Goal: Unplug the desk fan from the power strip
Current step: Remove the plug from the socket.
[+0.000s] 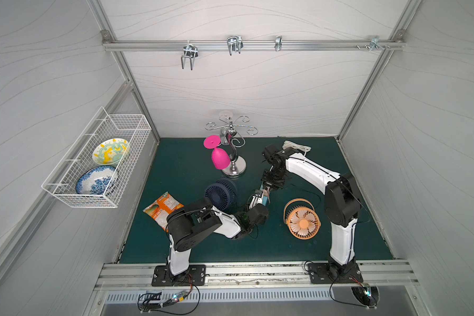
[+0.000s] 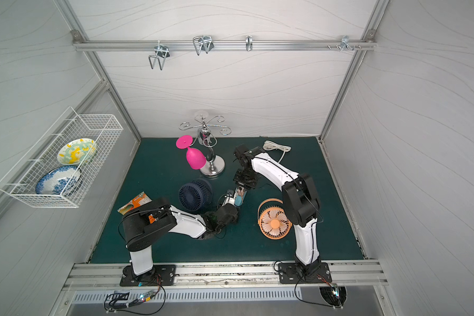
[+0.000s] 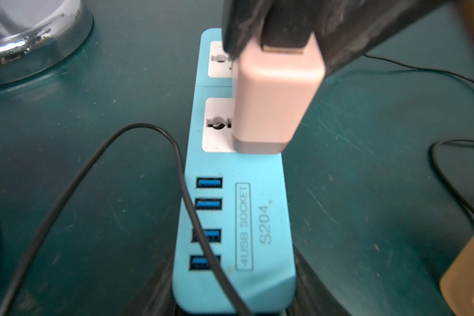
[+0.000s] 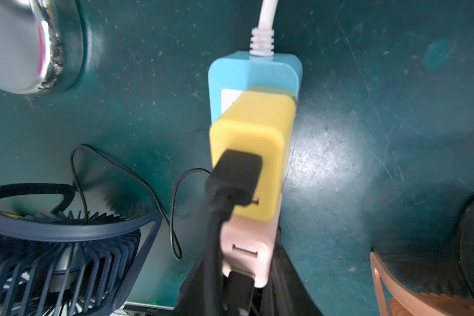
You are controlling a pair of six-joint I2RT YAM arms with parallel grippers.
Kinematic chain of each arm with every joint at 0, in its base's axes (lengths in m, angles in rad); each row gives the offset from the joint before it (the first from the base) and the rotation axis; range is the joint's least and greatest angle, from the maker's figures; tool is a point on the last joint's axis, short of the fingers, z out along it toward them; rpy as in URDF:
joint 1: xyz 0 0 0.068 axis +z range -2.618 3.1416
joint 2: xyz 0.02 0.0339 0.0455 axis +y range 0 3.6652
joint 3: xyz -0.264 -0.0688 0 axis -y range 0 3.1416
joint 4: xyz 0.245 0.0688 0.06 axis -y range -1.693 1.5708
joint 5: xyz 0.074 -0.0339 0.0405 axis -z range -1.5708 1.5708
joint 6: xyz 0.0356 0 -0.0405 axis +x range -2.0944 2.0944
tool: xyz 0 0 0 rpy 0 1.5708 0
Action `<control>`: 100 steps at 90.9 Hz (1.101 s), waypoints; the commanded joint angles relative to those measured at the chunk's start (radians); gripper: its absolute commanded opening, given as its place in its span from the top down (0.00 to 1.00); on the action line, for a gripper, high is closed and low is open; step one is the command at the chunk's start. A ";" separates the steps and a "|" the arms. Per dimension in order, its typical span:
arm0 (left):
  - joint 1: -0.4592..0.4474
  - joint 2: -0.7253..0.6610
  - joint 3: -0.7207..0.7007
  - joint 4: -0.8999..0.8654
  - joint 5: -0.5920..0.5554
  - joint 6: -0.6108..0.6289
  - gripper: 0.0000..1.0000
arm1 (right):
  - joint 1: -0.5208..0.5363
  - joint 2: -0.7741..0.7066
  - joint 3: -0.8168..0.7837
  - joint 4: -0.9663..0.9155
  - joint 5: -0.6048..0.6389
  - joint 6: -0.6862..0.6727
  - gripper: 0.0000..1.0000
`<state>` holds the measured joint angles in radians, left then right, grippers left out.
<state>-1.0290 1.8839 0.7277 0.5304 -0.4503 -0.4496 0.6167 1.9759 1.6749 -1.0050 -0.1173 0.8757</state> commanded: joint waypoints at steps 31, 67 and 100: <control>-0.003 0.032 -0.004 -0.204 0.025 -0.025 0.91 | -0.022 -0.126 0.009 0.004 0.008 -0.010 1.00; -0.003 0.029 -0.008 -0.206 0.027 -0.022 0.91 | 0.006 -0.091 -0.007 0.000 0.055 -0.053 0.62; -0.003 0.028 -0.007 -0.202 0.030 -0.022 0.92 | 0.011 -0.035 -0.005 -0.004 0.051 -0.063 0.44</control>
<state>-1.0344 1.8820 0.7506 0.4770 -0.4496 -0.4500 0.6205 1.9076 1.6505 -0.9798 -0.0811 0.8295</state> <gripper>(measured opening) 0.532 0.562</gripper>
